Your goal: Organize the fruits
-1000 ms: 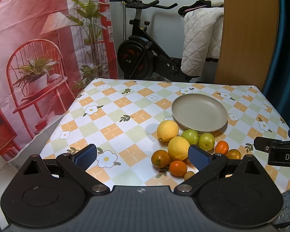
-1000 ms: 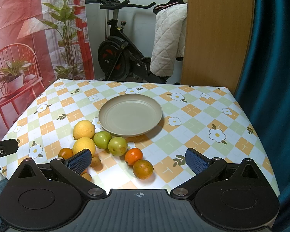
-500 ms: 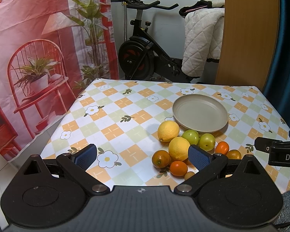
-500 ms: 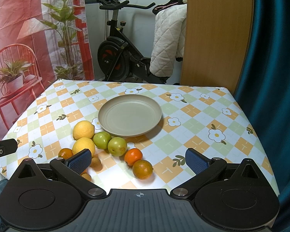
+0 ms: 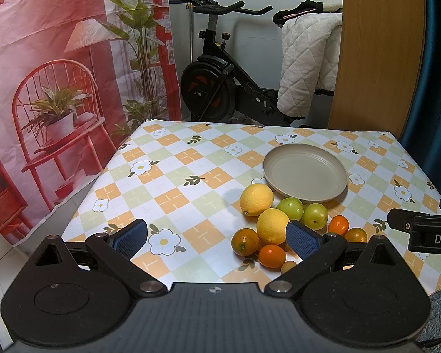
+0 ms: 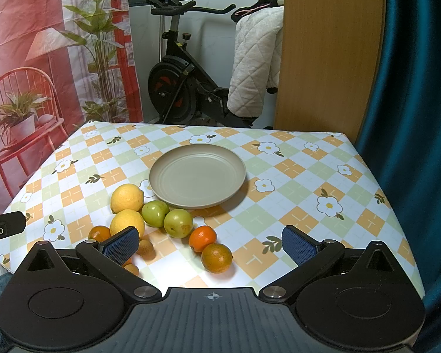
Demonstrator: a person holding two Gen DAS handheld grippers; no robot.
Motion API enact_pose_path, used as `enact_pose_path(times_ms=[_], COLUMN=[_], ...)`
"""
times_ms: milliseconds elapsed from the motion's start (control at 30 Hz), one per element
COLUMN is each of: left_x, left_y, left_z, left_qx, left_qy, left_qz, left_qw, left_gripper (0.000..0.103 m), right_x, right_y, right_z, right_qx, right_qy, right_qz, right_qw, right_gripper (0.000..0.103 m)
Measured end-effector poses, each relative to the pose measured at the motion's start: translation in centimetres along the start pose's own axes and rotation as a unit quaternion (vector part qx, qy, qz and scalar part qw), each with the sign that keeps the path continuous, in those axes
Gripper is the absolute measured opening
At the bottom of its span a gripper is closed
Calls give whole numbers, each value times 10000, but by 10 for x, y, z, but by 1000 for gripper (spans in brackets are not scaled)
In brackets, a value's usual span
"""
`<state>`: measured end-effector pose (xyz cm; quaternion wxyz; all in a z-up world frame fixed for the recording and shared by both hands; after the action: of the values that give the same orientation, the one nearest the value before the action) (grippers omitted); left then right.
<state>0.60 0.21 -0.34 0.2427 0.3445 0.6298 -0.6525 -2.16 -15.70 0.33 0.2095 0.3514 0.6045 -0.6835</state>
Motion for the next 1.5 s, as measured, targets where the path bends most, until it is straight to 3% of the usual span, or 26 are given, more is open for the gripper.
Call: enact_pose_path(times_ms=[1500], left_x=[2], left_y=[1], left_z=[-8], left_qx=[-50], left_qy=[-105], left_qz=[-26], left_qw=[9999], left_gripper=[102], right_x=[2], right_y=[0], right_z=[0], right_qx=[13], right_qy=[12], right_qz=[9], right_qw=[10000], right_gripper=[103])
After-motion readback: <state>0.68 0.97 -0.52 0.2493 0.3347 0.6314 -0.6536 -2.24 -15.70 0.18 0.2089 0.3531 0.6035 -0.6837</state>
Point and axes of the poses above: each gripper's, at about its wrist camera, not at the fingertips, and y roughly the way its jaws point, z to its right, x to its underside, the point moved 1 cm from there along y, roughly the way its jaws point, and after that the axes turned 5 degrees about x, right-handed, at the moved point
